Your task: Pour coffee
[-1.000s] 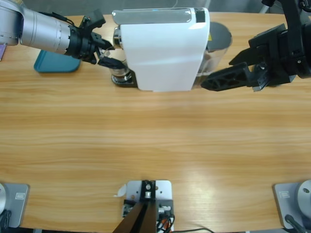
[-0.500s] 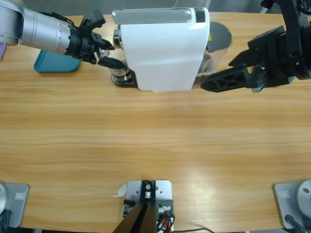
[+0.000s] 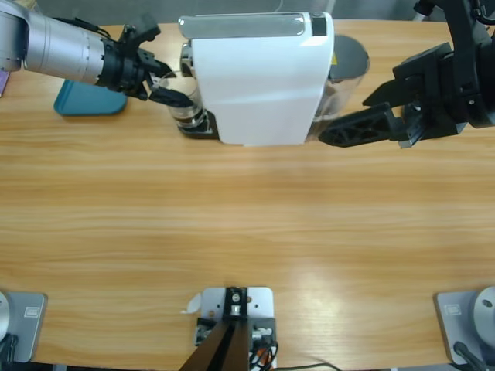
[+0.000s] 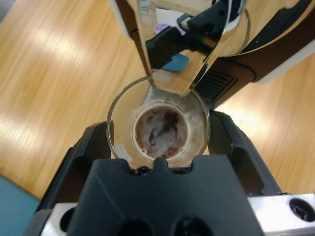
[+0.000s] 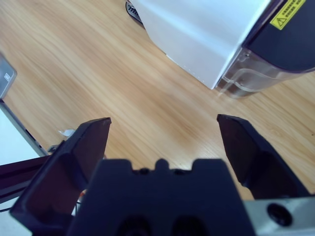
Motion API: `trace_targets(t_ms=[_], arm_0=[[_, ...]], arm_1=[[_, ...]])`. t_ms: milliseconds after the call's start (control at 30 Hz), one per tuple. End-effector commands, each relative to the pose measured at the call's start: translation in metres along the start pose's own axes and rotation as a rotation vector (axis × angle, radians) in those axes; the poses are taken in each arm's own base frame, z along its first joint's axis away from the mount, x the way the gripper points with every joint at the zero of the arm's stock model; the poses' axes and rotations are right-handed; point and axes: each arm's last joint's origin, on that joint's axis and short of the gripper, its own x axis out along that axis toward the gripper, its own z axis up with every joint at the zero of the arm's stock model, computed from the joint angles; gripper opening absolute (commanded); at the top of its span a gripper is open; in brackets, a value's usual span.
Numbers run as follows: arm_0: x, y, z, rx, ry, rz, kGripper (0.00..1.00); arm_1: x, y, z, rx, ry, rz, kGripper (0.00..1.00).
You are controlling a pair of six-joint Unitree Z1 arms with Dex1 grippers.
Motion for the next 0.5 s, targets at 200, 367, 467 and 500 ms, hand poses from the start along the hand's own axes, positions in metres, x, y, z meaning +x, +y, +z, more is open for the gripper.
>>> trace_targets(t_ms=[200,367,467,500], arm_0=[[-0.043,0.006,-0.019,-0.055,0.013,0.097,0.642],[-0.058,0.024,-0.032,-0.106,0.032,0.180,0.642],[-0.067,0.039,-0.041,-0.171,0.039,0.240,0.642],[-0.070,0.044,-0.044,-0.195,0.036,0.258,0.642]], arm_1=[[0.017,-0.005,-0.007,0.021,0.050,0.005,1.000],[0.018,-0.005,-0.007,0.020,0.047,0.006,1.000],[0.019,-0.005,-0.008,0.021,0.048,0.006,1.000],[0.019,-0.005,-0.008,0.022,0.050,0.006,1.000]])
